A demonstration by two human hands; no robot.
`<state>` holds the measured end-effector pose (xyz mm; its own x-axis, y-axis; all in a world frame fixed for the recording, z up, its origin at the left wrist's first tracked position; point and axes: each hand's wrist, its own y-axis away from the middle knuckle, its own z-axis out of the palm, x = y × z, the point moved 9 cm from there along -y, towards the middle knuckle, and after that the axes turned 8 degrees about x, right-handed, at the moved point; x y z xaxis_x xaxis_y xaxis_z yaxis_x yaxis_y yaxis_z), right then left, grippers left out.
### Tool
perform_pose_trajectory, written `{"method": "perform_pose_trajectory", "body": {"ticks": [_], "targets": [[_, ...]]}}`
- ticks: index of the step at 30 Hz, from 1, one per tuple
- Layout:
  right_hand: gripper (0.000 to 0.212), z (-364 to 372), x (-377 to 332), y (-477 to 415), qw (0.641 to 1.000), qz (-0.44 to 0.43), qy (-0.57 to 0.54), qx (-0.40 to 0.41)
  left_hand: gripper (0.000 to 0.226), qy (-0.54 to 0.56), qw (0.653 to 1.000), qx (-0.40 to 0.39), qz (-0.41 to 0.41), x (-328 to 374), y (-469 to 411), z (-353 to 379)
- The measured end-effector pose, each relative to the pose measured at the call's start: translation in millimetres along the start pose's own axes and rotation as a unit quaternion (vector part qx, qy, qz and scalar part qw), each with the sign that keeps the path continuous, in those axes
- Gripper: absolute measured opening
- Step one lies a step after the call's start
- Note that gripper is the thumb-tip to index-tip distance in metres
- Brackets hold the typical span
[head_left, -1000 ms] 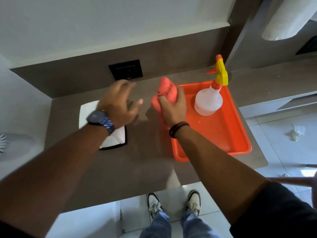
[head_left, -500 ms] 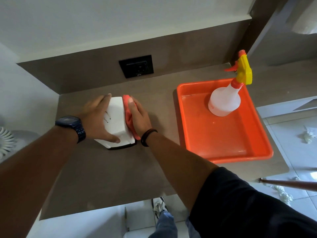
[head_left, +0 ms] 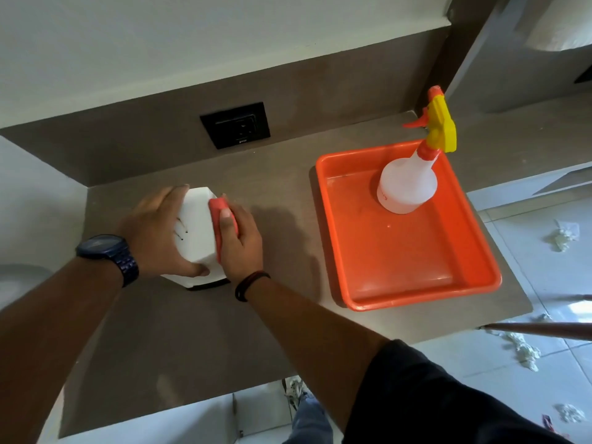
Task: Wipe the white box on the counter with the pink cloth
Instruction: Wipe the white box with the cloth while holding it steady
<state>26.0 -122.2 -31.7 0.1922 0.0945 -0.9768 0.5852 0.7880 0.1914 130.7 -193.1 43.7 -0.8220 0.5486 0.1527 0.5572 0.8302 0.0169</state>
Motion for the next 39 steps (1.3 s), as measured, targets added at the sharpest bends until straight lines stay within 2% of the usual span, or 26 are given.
{"method": "perform_pose_trajectory", "body": {"ticks": [5, 11, 14, 18, 19, 22, 24, 28, 31, 37, 39], "targets": [[0.038, 6.9, 6.7, -22.2, 0.995, 0.086, 0.037, -0.032, 0.137, -0.009, 1.000, -0.001, 0.015, 4.8, -1.0, -0.3], [0.047, -3.7, 25.4, 2.1, 0.990, 0.139, 0.038, 0.006, 0.134, -0.012, 1.000, -0.007, 0.016, 6.9, -0.3, 0.0], [0.045, -5.7, 26.8, 13.0, 0.991, 0.127, 0.016, 0.026, 0.134, -0.014, 1.000, -0.005, 0.015, 6.8, -0.1, -0.8], [0.022, -2.6, 5.1, -3.3, 0.997, 0.070, 0.008, 0.033, 0.134, -0.006, 1.000, -0.004, 0.011, 5.7, 0.1, -1.0], [0.022, 0.1, 0.7, -10.4, 0.997, 0.066, 0.016, 0.022, 0.135, -0.005, 1.000, -0.003, 0.008, 5.6, 0.1, -0.8], [0.036, 8.1, 2.0, -26.0, 0.993, 0.102, 0.056, -0.019, 0.137, -0.007, 1.000, -0.003, 0.006, 5.7, 0.5, 0.3], [0.039, 7.6, 9.3, -27.7, 0.989, 0.134, 0.064, -0.023, 0.137, -0.005, 1.000, -0.007, 0.004, 4.3, 0.2, 1.0], [0.045, 0.9, 24.9, -15.2, 0.981, 0.183, 0.061, 0.011, 0.140, 0.000, 1.000, -0.018, -0.002, -1.4, 0.5, 4.1], [0.052, -4.2, 27.4, -8.7, 0.982, 0.179, 0.051, 0.039, 0.140, -0.002, 1.000, -0.010, -0.005, -4.6, 0.6, 5.5], [0.026, 9.0, 3.9, -27.4, 0.991, 0.124, 0.039, -0.013, 0.140, 0.000, 1.000, 0.004, -0.019, -13.2, 0.5, 8.5], [0.026, 15.6, -1.2, -32.3, 0.991, 0.123, 0.039, -0.032, 0.141, -0.003, 1.000, 0.004, -0.027, -16.6, -0.3, 9.5]]}}
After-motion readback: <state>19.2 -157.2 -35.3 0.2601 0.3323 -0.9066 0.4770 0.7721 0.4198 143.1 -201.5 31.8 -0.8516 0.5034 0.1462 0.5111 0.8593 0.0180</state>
